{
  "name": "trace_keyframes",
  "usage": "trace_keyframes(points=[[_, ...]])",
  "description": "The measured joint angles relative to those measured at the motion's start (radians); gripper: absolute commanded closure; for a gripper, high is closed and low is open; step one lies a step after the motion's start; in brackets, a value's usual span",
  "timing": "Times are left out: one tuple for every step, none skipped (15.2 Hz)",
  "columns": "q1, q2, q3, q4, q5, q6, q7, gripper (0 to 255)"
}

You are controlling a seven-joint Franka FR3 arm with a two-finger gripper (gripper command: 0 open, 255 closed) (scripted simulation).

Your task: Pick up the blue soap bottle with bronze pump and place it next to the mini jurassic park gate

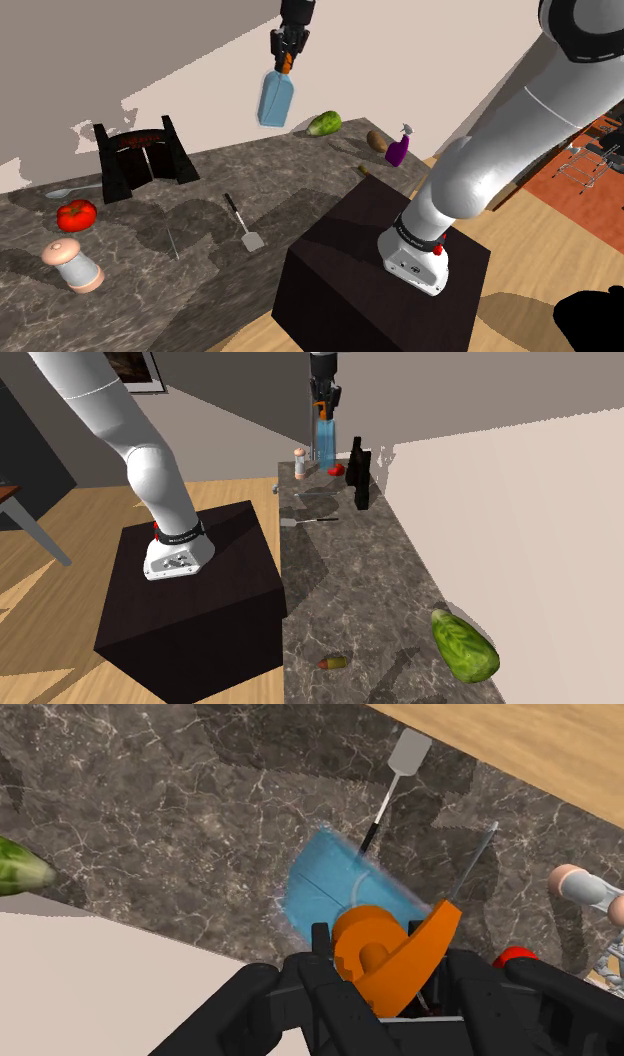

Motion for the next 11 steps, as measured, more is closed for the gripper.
trace_keyframes(points=[[0.007,0.023,0.011,0.025,0.001,-0.002,0.017,255],[0.015,0.058,0.022,0.061,0.001,-0.001,0.036,255],[0.021,0.088,0.031,0.087,0.001,0.002,0.051,255],[0.027,0.115,0.038,0.123,0.000,-0.008,0.065,255],[0.036,0.141,0.050,0.155,-0.002,-0.011,0.087,255],[0.042,0.171,0.058,0.188,-0.004,-0.015,0.101,255],[0.050,0.201,0.066,0.225,-0.007,-0.021,0.117,255],[0.057,0.231,0.073,0.263,-0.010,-0.029,0.133,255],[0.063,0.268,0.079,0.313,-0.014,-0.041,0.146,255],[0.072,0.302,0.086,0.354,-0.018,-0.048,0.163,255],[0.081,0.339,0.094,0.399,-0.023,-0.056,0.181,255]])
